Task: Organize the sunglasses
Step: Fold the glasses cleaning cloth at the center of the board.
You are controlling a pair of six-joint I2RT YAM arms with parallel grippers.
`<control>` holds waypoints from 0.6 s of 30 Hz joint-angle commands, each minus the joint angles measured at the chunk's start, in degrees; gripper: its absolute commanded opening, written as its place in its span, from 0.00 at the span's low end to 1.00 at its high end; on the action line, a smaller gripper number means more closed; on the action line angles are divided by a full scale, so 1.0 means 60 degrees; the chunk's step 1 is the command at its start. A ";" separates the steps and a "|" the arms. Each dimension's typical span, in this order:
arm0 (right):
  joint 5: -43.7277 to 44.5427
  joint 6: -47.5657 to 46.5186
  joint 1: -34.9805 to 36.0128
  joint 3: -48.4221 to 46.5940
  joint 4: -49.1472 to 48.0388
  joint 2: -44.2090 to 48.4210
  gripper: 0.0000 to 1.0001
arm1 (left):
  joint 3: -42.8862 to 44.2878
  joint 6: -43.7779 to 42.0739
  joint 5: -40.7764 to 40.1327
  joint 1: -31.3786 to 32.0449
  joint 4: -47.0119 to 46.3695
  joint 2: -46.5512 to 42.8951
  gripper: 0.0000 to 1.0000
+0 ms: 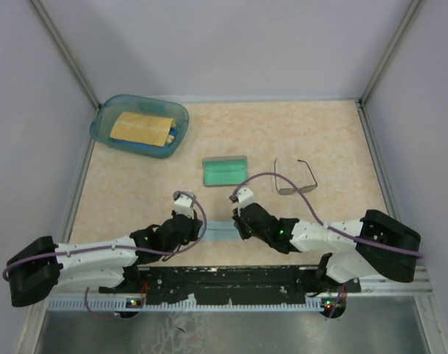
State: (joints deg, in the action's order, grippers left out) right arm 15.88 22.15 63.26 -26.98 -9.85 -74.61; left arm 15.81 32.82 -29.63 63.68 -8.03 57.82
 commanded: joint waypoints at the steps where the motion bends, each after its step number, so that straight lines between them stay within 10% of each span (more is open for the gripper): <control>1: 0.0044 0.0101 0.0134 0.0015 -0.0293 0.0185 0.00 | -0.0144 0.0097 -0.0253 0.0109 0.0133 -0.0127 0.00; 18: 0.0114 0.0117 0.0186 0.0031 -0.0322 0.0042 0.00 | -0.0189 0.0258 -0.0348 0.0282 0.0196 -0.0203 0.00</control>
State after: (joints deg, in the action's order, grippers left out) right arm 15.55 22.24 63.75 -26.98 -9.82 -74.63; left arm 15.44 33.69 -30.57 64.77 -7.27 57.36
